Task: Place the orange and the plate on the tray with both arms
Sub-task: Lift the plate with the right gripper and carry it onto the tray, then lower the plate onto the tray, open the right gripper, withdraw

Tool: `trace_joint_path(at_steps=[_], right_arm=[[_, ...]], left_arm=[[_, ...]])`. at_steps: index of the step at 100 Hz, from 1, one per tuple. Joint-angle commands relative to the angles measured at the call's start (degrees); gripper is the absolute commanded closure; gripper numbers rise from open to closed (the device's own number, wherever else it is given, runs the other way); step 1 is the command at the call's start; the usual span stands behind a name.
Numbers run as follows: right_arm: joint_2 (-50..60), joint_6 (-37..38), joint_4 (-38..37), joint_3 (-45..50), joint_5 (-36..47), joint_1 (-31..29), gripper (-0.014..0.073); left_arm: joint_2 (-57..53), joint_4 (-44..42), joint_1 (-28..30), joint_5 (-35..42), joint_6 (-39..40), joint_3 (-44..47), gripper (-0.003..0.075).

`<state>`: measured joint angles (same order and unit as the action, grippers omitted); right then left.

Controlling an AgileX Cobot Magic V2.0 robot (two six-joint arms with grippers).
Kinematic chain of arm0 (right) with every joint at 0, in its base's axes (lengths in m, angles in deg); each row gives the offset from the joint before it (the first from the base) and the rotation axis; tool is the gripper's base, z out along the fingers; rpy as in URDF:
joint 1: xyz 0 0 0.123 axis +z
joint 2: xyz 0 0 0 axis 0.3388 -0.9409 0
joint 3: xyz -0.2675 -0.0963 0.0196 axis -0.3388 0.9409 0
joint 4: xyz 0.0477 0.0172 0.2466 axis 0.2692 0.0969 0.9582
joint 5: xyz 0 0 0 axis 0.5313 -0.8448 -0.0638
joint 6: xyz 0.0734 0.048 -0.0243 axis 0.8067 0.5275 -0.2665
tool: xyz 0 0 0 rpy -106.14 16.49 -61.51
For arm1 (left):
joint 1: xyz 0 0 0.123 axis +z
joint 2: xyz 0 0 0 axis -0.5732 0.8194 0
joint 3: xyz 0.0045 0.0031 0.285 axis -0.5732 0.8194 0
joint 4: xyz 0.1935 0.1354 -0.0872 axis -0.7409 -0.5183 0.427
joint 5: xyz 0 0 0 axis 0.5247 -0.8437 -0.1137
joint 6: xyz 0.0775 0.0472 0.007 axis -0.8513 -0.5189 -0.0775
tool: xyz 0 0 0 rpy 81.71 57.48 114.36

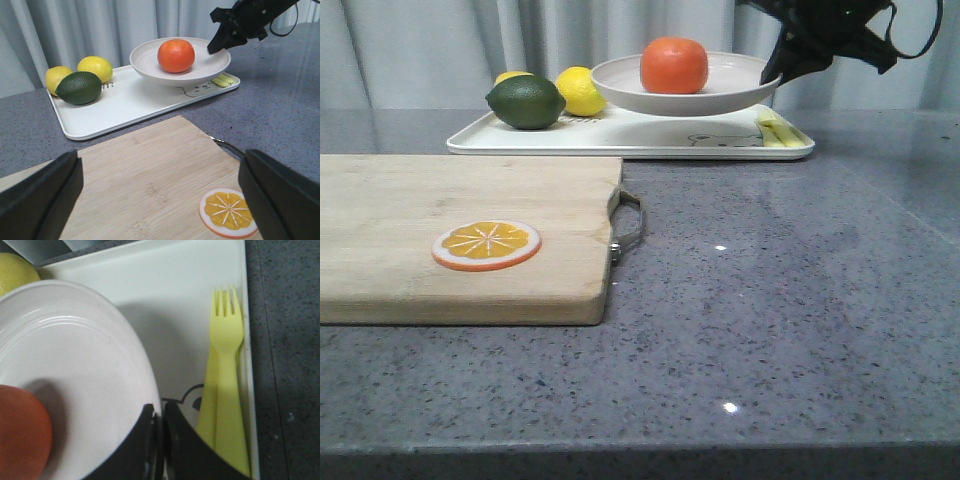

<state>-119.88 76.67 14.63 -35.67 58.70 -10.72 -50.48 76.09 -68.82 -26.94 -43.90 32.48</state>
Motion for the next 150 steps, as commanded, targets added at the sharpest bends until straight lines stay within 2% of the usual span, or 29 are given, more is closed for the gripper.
trace_joint_path(at_steps=[1, 25, 125, 137, 150], right_arm=[[1.1, 0.0, 3.7, -4.4, 2.9, -0.2, 0.0652], [-3.5, 0.0, 4.9, -9.0, 2.1, -0.2, 0.0652], [-5.5, 0.0, 4.9, -9.0, 1.6, -0.2, 0.0643], [-5.5, 0.0, 4.9, -9.0, 1.6, -0.2, 0.0568], [-5.5, 0.0, 4.9, -9.0, 1.6, -0.2, 0.039]], left_arm=[[0.0, 0.3, 0.0, 1.8, 0.0, -1.7, 0.0111], [0.0, 0.3, 0.0, 1.8, 0.0, -1.7, 0.0111], [0.0, 0.3, 0.0, 1.8, 0.0, -1.7, 0.0111], [0.0, 0.3, 0.0, 1.8, 0.0, -1.7, 0.0111], [0.0, 0.3, 0.0, 1.8, 0.0, -1.7, 0.0111]])
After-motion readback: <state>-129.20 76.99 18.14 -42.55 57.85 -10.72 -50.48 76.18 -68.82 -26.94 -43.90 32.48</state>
